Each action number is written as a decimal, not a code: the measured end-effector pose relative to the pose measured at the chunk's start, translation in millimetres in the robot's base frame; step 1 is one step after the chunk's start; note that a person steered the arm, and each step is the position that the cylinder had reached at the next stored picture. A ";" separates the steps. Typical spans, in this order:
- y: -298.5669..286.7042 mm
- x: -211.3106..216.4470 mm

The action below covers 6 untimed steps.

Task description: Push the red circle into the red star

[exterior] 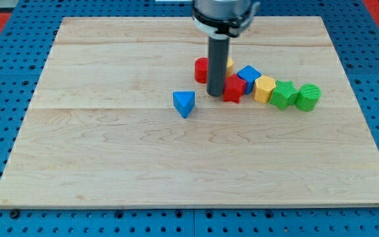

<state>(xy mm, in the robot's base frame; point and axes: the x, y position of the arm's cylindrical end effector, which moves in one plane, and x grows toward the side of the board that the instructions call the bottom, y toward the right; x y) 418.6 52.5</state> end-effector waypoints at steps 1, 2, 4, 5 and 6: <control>-54.5 -35.1; -113.3 -96.3; -23.7 -79.4; -15.2 -75.4; 17.9 -66.8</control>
